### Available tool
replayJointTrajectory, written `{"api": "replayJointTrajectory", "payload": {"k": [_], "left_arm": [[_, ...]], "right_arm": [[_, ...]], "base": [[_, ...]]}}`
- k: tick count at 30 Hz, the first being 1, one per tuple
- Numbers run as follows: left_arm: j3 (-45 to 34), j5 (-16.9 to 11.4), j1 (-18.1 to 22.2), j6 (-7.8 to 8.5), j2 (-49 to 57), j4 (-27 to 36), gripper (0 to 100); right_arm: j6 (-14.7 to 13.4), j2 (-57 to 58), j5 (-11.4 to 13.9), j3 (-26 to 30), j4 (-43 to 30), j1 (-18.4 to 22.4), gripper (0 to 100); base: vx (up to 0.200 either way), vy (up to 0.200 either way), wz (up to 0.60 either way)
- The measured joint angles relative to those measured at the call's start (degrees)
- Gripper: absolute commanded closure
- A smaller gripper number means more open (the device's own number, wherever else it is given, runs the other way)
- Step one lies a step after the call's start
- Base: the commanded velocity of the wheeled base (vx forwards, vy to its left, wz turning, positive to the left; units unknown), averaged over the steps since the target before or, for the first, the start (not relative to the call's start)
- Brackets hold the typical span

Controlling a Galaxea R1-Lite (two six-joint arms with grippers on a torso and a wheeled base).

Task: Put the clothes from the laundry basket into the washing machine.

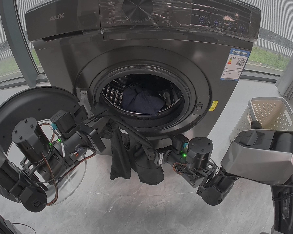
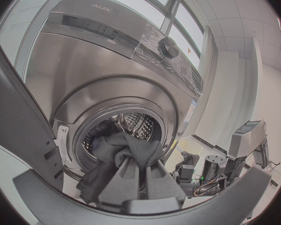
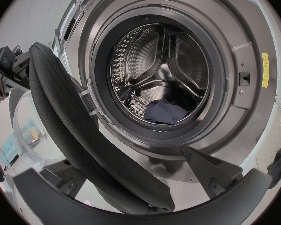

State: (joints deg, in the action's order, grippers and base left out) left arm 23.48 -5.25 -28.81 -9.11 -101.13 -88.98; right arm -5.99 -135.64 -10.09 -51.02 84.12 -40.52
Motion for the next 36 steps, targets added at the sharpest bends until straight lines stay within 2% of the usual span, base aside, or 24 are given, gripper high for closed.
{"api": "replayJointTrajectory", "payload": {"k": [7,11,22,28,36], "left_arm": [[0.0,0.0,0.1,0.0,-0.2,0.0,100],[0.1,0.0,0.1,-0.02,-0.3,0.0,100],[1.2,0.1,0.0,-0.06,-0.9,0.0,100],[1.4,0.1,0.1,-0.09,-1.0,0.0,100],[1.6,0.1,0.3,-0.04,-1.4,0.0,100]], "right_arm": [[0.2,0.9,0.0,1.4,0.3,1.2,0],[0.1,1.1,0.0,3.9,0.9,-0.1,0],[-0.4,1.2,0.0,11.8,1.6,-10.6,0],[-0.4,2.0,0.3,12.6,1.6,-15.1,0],[-0.4,3.4,1.9,11.0,1.8,-19.4,0]], "base": [[0.0,0.0,0.0],[0.0,0.0,0.0],[0.0,0.0,0.0],[0.0,0.0,0.0],[0.0,0.0,0.0]]}}
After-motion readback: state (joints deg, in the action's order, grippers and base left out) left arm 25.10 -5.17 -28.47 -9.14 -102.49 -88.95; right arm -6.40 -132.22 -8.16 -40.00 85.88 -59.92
